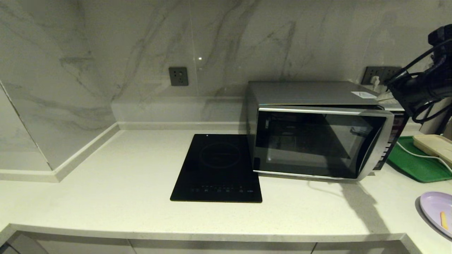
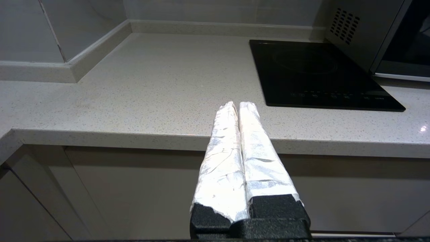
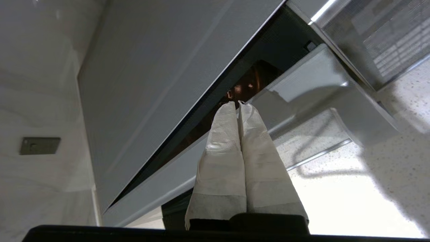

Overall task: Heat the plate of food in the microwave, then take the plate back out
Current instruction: Open the microwave oven

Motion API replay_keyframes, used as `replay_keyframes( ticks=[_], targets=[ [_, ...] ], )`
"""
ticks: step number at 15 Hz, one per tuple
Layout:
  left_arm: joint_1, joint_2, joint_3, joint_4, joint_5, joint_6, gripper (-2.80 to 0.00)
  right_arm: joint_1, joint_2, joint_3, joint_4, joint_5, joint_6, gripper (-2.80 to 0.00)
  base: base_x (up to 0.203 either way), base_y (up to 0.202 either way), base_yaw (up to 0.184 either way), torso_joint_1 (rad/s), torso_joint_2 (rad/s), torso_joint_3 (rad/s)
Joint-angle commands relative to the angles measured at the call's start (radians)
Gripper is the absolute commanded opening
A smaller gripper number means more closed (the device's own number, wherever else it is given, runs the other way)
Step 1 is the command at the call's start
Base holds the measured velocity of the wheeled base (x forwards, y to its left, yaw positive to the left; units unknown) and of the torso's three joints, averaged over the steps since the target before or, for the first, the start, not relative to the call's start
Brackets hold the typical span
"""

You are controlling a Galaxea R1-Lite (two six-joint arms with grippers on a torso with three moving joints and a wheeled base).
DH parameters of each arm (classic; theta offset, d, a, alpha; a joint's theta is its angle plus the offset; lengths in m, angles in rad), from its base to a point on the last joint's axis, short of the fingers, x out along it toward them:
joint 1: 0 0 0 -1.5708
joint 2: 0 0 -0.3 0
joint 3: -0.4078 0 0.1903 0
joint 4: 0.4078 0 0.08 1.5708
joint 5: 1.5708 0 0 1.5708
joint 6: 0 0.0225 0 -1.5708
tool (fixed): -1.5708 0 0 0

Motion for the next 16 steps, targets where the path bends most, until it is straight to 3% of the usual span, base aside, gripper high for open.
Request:
replay_keyframes(
  ticks=[1,7,16],
  targets=[
    [0.0,0.0,0.0,-0.001,0.0,0.0,-2.8,0.0,0.014,0.005,-0.009,0.028,-0.006,-2.8,0.0,0.0,0.0,0.0,0.0,0.0],
    [0.0,0.0,0.0,-0.001,0.0,0.0,-2.8,-0.002,0.05,0.006,-0.038,0.057,-0.075,-2.8,0.0,0.0,0.0,0.0,0.0,0.0],
    [0.0,0.0,0.0,-0.001,0.0,0.0,-2.8,-0.002,0.093,0.008,-0.06,0.054,-0.102,-2.8,0.0,0.0,0.0,0.0,0.0,0.0]
  ],
)
